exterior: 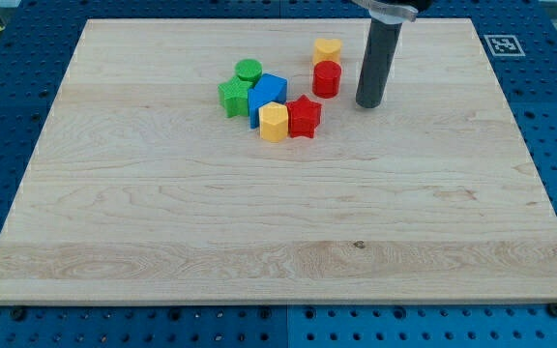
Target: Push the red circle into the red star
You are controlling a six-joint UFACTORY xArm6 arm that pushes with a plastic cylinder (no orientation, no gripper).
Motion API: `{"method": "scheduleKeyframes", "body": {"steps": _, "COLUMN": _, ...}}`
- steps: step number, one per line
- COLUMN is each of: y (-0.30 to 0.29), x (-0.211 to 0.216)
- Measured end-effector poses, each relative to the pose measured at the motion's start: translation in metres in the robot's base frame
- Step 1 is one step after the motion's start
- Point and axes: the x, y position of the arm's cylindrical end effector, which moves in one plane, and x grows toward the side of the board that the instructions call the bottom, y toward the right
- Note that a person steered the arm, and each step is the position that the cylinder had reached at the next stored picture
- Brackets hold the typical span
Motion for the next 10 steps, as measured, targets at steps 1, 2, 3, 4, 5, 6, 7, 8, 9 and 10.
{"method": "scheduleKeyframes", "body": {"steps": 1, "y": 0.0, "x": -0.014}}
{"method": "scheduleKeyframes", "body": {"steps": 2, "y": -0.004, "x": -0.02}}
{"method": "scheduleKeyframes", "body": {"steps": 3, "y": -0.018, "x": -0.016}}
{"method": "scheduleKeyframes", "body": {"steps": 4, "y": -0.03, "x": -0.004}}
{"method": "scheduleKeyframes", "body": {"steps": 5, "y": -0.04, "x": -0.004}}
{"method": "scheduleKeyframes", "body": {"steps": 6, "y": -0.052, "x": -0.004}}
{"method": "scheduleKeyframes", "body": {"steps": 7, "y": -0.056, "x": -0.004}}
{"method": "scheduleKeyframes", "body": {"steps": 8, "y": -0.048, "x": -0.004}}
{"method": "scheduleKeyframes", "body": {"steps": 9, "y": -0.034, "x": -0.004}}
{"method": "scheduleKeyframes", "body": {"steps": 10, "y": -0.032, "x": -0.01}}
